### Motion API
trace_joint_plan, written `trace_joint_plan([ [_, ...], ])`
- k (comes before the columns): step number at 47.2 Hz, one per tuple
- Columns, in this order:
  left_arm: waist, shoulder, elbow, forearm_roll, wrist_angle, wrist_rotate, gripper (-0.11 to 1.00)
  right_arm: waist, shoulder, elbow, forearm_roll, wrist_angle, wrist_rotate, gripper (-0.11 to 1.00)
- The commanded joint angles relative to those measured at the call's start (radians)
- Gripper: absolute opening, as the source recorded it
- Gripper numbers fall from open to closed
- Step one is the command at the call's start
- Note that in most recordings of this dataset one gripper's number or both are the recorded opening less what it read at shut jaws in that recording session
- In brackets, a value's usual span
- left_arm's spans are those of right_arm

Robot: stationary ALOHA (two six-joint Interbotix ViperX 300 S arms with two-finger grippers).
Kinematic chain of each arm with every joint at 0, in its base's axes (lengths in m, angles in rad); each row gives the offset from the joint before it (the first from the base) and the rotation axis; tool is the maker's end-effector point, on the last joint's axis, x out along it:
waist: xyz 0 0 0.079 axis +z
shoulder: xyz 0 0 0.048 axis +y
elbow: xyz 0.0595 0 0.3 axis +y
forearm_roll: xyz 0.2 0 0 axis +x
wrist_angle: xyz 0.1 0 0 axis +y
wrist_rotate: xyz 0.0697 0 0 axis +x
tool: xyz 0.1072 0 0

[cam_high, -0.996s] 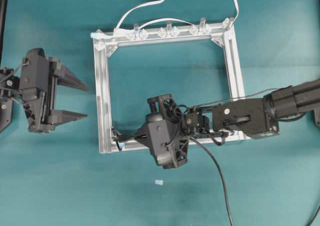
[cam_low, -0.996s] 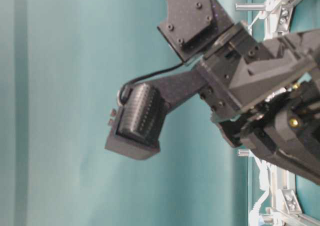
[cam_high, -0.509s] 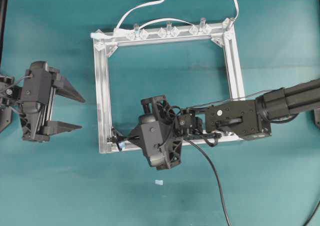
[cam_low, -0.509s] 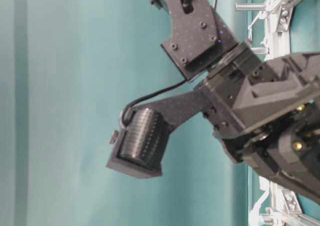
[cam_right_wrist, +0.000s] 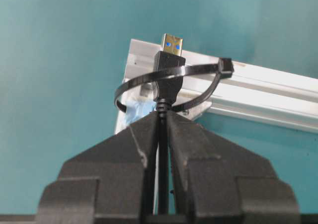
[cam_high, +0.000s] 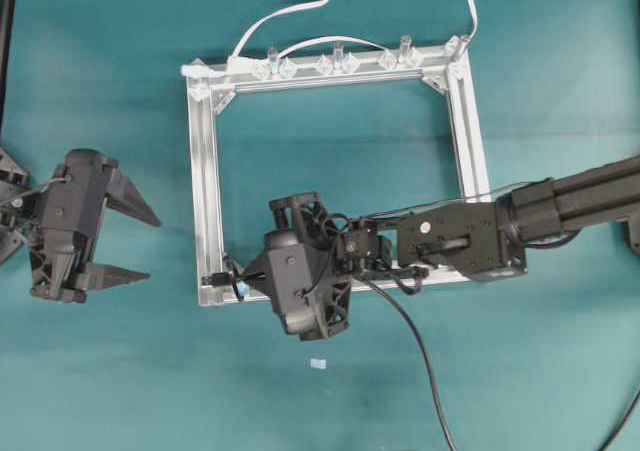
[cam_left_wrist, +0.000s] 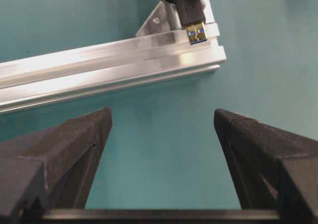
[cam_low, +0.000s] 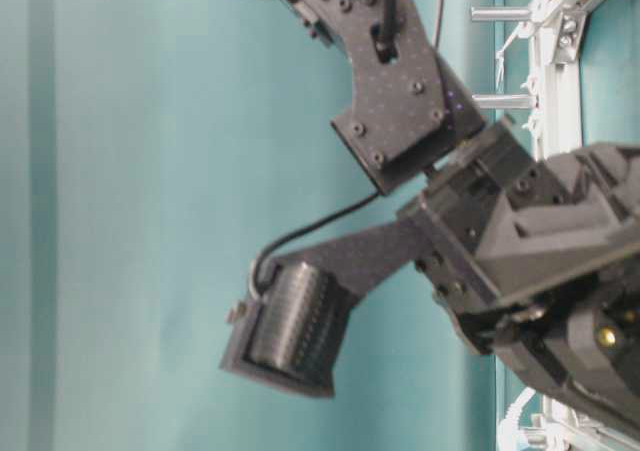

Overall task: Insert the wire through the string loop located on the left side.
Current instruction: 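Move the left gripper to the plug tip emerging from the loop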

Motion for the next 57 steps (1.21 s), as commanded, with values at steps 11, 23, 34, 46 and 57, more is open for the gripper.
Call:
trace_joint_plan([
  [11,-0.017,-0.003,-0.029,-0.002,0.006,-0.009,0.87,0.000,-0.012,-0.046,-0.015,-0.005,-0.002,0.09],
  [23,-0.017,-0.003,-0.031,-0.002,0.006,-0.009,0.87,0.000,-0.012,-0.046,-0.015,-0.003,-0.002,0.09],
  [34,-0.020,-0.002,-0.043,-0.003,0.006,-0.009,0.87,0.000,-0.012,-0.046,-0.015,-0.005,-0.002,0.09],
  [46,-0.055,0.006,-0.051,-0.003,0.006,-0.086,0.87,0.000,-0.012,-0.044,-0.015,-0.009,-0.002,0.09],
  [57,-0.109,0.009,-0.040,-0.002,0.006,-0.219,0.87,0.000,-0.012,-0.044,-0.032,-0.009,-0.002,0.09],
])
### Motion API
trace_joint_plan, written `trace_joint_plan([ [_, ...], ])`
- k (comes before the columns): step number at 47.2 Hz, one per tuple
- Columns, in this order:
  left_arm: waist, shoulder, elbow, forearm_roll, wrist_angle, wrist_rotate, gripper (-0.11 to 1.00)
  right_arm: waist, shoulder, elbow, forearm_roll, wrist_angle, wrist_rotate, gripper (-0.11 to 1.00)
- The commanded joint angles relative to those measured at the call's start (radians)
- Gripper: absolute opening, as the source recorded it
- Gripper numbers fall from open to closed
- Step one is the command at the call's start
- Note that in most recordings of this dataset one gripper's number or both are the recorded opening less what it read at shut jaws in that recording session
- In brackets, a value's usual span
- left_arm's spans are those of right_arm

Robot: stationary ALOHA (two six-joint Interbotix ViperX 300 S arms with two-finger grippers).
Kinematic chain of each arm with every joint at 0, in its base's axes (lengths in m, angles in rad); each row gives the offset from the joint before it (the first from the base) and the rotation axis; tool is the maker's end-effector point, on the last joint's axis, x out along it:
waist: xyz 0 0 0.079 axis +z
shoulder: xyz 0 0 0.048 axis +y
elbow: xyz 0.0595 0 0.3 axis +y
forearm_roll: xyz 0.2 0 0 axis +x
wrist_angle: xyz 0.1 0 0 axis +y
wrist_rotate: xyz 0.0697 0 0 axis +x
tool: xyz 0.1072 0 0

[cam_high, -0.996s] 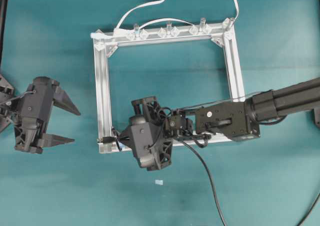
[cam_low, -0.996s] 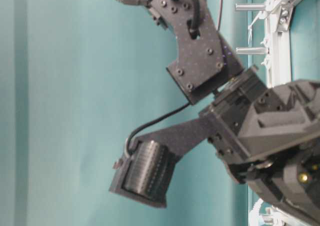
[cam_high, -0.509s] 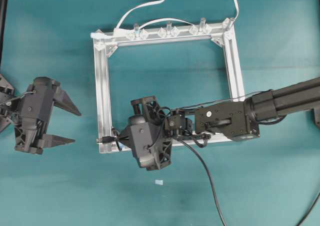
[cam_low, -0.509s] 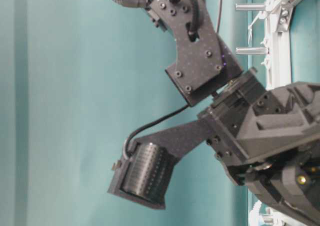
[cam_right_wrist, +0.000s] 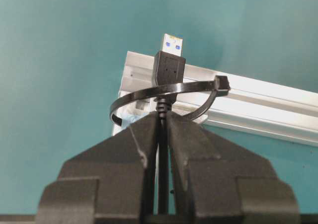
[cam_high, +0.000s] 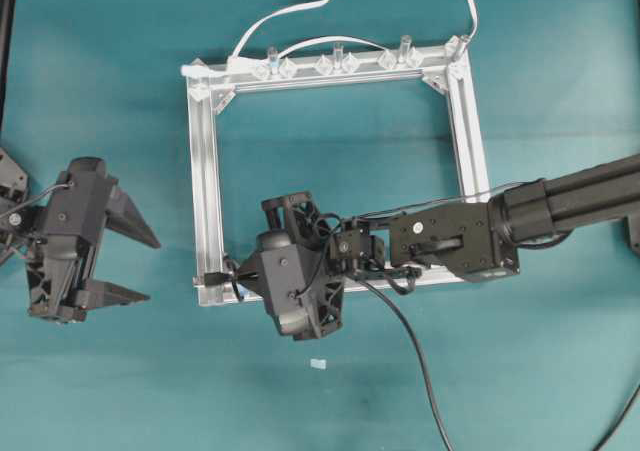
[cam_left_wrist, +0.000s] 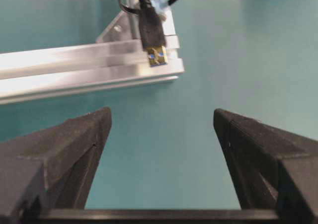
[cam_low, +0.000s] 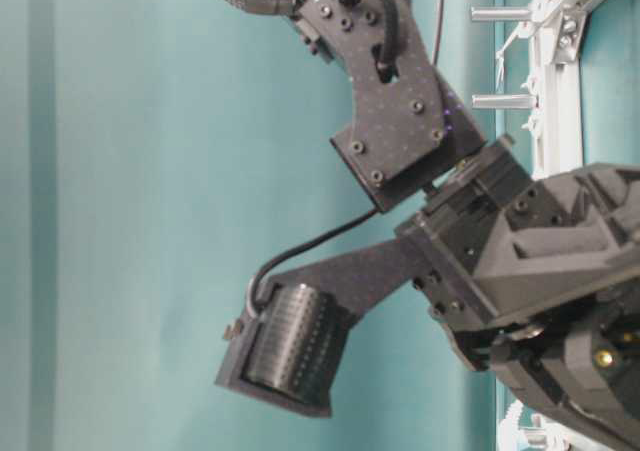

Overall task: Insert the wire through the string loop located on the left side.
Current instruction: 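Move the left gripper to the plug tip emerging from the loop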

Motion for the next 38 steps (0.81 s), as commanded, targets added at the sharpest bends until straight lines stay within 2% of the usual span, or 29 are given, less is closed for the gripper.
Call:
trace_joint_plan([
  [1,-0.021,0.000,-0.009,0.000,-0.005,-0.037,0.87,0.003,-0.023,-0.025,-0.012,-0.009,-0.003,0.09],
  [7,-0.025,0.000,-0.009,0.002,-0.005,-0.071,0.87,0.003,-0.023,-0.025,-0.012,-0.009,-0.003,0.09],
  [18,-0.025,0.028,-0.025,0.003,-0.009,-0.075,0.87,0.003,-0.023,-0.026,-0.012,-0.009,-0.003,0.09],
  [38,-0.023,0.314,-0.173,0.006,-0.069,-0.071,0.87,0.003,-0.023,-0.025,-0.014,-0.011,-0.003,0.09],
])
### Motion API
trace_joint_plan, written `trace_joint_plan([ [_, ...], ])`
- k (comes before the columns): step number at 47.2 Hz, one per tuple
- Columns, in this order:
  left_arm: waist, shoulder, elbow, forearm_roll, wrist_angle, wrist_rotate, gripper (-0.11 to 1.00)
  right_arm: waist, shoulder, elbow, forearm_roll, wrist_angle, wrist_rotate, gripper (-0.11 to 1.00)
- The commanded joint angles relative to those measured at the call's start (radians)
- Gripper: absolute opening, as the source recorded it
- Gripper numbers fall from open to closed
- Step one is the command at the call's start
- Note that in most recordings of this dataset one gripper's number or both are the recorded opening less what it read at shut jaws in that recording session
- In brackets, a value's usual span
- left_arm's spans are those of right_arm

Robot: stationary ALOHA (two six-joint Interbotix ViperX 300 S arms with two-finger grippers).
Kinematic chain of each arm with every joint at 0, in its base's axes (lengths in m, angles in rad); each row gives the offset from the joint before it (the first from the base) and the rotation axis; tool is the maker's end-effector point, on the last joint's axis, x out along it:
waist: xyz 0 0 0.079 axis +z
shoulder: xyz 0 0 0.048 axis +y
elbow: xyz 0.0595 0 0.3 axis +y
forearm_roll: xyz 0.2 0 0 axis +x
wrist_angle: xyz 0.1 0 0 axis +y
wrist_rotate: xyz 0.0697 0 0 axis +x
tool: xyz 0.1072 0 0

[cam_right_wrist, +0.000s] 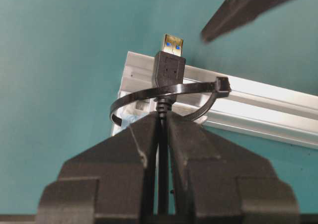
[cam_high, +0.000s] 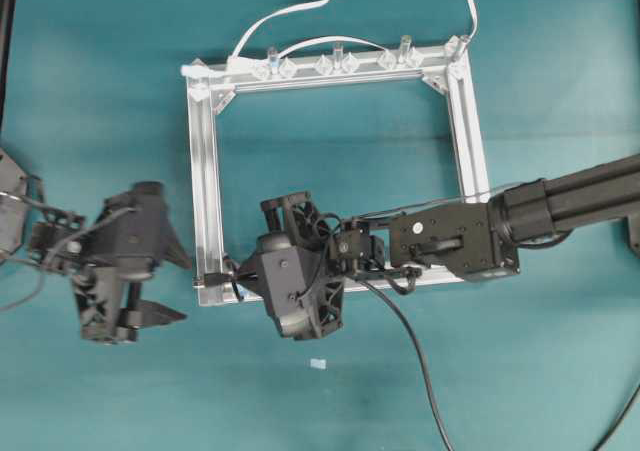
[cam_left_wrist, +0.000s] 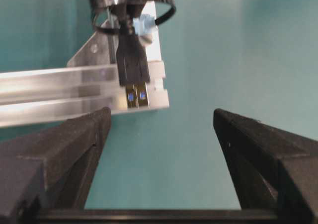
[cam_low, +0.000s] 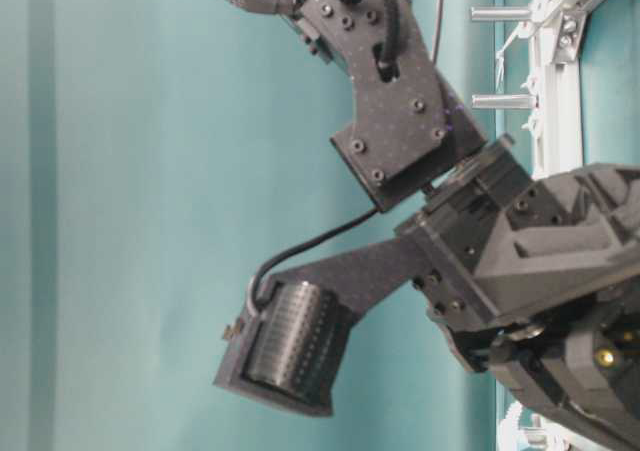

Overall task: Insert the wire through the string loop located on the left side.
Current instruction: 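Move the left gripper to the plug tip emerging from the loop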

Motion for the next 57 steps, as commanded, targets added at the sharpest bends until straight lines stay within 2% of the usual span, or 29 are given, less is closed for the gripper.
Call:
trace_joint_plan([
  [1,-0.003,0.037,-0.043,0.003,-0.018,-0.003,0.88,0.003,-0.023,-0.026,-0.003,-0.009,-0.003,0.09],
  [19,0.000,0.101,-0.086,0.005,-0.026,0.005,0.88,0.005,-0.023,-0.028,-0.003,-0.011,-0.005,0.09],
  [57,0.060,0.104,-0.100,0.017,-0.026,0.038,0.87,0.012,-0.023,-0.028,-0.003,-0.011,-0.003,0.09],
])
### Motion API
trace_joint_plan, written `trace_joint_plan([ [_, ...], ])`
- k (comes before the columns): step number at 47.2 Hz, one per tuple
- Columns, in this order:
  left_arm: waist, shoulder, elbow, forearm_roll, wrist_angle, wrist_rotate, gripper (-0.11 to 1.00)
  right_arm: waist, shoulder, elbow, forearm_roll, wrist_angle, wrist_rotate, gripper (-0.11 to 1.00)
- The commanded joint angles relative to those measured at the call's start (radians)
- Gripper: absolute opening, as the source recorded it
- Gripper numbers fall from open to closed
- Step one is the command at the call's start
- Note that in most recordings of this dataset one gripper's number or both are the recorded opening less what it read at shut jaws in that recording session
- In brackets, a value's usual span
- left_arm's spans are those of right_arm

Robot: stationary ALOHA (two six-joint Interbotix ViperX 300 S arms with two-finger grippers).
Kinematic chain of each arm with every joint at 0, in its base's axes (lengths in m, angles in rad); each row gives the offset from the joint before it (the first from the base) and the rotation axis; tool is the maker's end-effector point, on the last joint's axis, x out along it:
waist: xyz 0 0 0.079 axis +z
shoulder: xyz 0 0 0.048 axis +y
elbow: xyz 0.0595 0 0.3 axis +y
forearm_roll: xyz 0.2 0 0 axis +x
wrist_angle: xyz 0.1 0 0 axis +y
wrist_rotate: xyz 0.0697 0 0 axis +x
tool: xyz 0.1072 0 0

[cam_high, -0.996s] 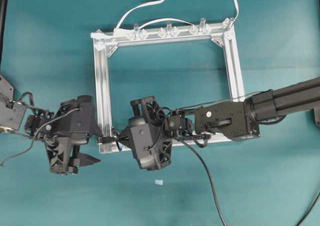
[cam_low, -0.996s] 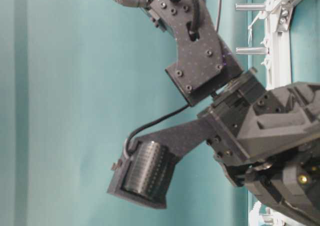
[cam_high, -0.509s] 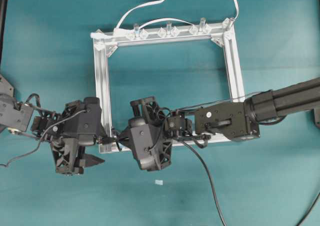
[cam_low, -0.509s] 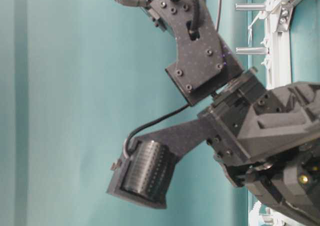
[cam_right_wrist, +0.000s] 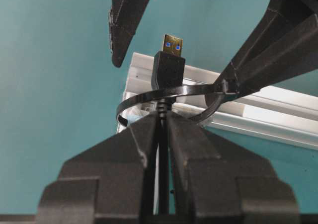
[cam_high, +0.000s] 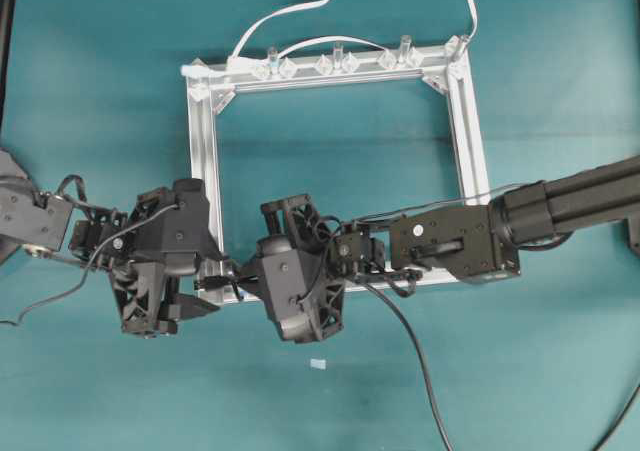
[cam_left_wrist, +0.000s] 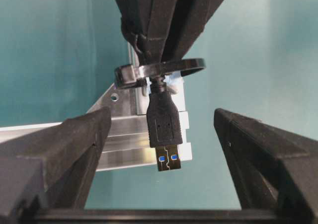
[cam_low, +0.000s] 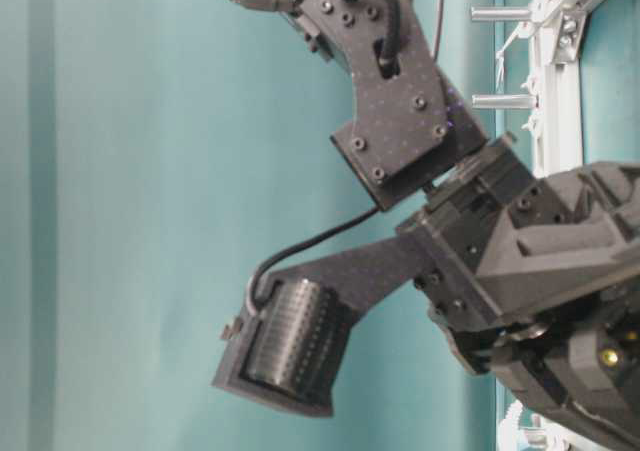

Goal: Insert the wire through the string loop located on the left side.

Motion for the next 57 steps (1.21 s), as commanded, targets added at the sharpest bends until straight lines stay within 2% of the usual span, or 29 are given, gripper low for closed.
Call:
trace_joint_plan([
  [1,0.005,-0.005,-0.018,0.005,-0.006,0.006,0.87,0.006,-0.023,-0.026,-0.003,-0.009,-0.002,0.09],
  [8,0.005,-0.005,-0.020,0.005,0.009,0.008,0.79,0.008,-0.023,-0.026,-0.002,-0.009,-0.002,0.09],
  [10,0.005,-0.005,-0.017,0.005,0.014,0.009,0.70,0.006,-0.023,-0.026,-0.003,-0.009,-0.002,0.09],
  [17,0.005,-0.006,-0.015,0.005,0.009,0.014,0.28,0.006,-0.023,-0.025,-0.002,-0.009,-0.002,0.09],
  [19,0.003,-0.006,-0.017,0.005,0.006,0.014,0.22,0.006,-0.023,-0.025,-0.002,-0.009,-0.002,0.09],
  [39,0.003,-0.005,-0.020,0.005,-0.002,0.011,0.23,0.011,-0.023,-0.014,-0.021,-0.086,0.005,0.09],
  [50,0.005,-0.009,-0.020,0.005,-0.002,0.011,0.23,0.011,-0.023,-0.011,-0.023,-0.084,0.006,0.09],
  [57,0.003,-0.011,-0.020,0.005,-0.002,0.011,0.23,0.011,-0.023,-0.008,-0.021,-0.071,0.034,0.09],
])
